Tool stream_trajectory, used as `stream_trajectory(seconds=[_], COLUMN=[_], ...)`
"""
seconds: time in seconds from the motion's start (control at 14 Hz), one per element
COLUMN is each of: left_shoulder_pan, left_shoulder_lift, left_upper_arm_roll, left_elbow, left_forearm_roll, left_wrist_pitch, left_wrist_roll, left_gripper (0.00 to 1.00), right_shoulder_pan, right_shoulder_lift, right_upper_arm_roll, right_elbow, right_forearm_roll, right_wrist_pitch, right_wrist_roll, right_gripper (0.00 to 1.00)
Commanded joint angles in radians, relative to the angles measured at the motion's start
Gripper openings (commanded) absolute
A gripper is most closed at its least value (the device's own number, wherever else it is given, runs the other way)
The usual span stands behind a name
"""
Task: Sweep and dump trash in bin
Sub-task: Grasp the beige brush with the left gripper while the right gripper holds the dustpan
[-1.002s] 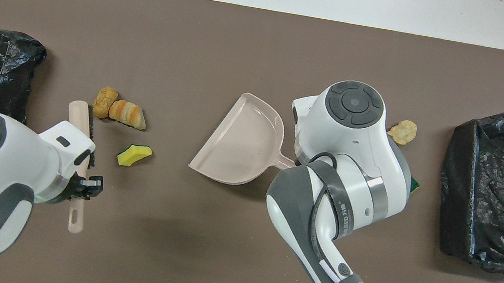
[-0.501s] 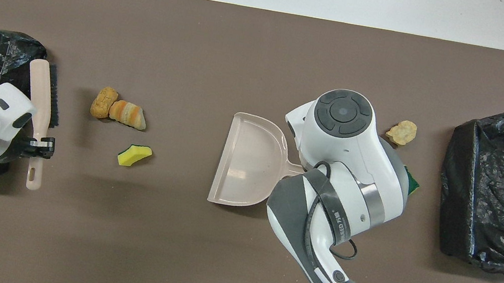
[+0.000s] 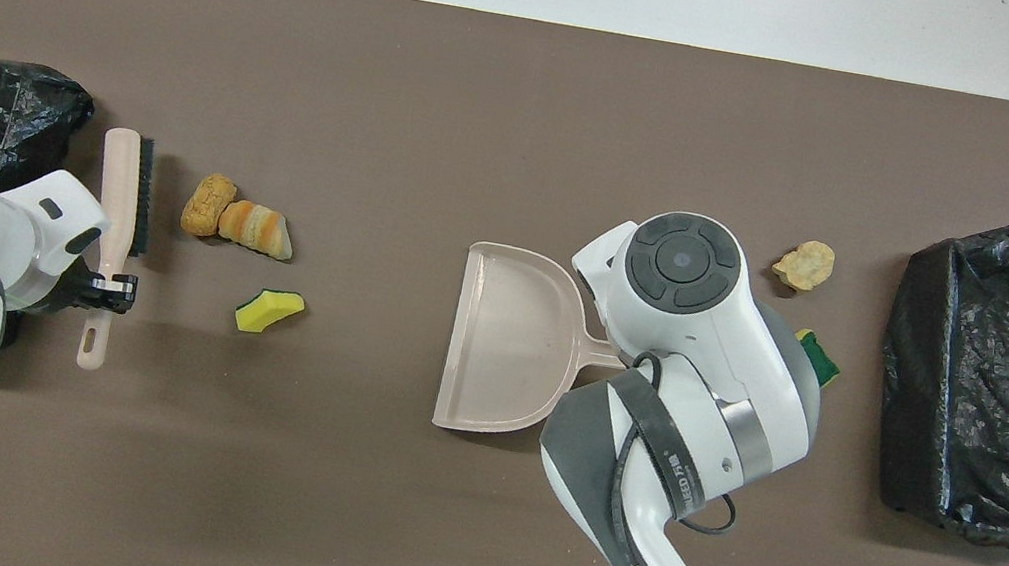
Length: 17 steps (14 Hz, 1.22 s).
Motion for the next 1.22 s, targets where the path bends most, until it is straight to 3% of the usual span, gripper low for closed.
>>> stream_trajectory(seconds=[0.0, 0.43, 1.14], left_shoulder_pan=[-0.054, -0.199, -0.456], left_shoulder_lift=[-0.007, -0.002, -0.018], left_upper_arm_roll=[0.008, 0.007, 0.007], left_elbow=[-0.039, -0.051, -0.049], left_forearm_roll=[0.017, -0.008, -0.16], left_wrist_pitch=[0.04, 0.041, 0.057], left_wrist_roll=[-0.009, -0.015, -0.152], left_gripper=[0.0, 0.0, 0.0], right_shoulder_pan=[0.008, 0.01, 0.023], right_shoulder_lift=[-0.024, -0.001, 0.032], right_upper_arm_roll=[0.004, 0.004, 0.005], right_elbow=[-0.057, -0.062, -0.059], right_forearm_roll=[-0.017, -0.029, -0.029], right_wrist_pitch=[0.059, 0.128, 0.183], right_wrist_roll=[-0.016, -0.016, -0.013], right_gripper=[0.0, 0.0, 0.0])
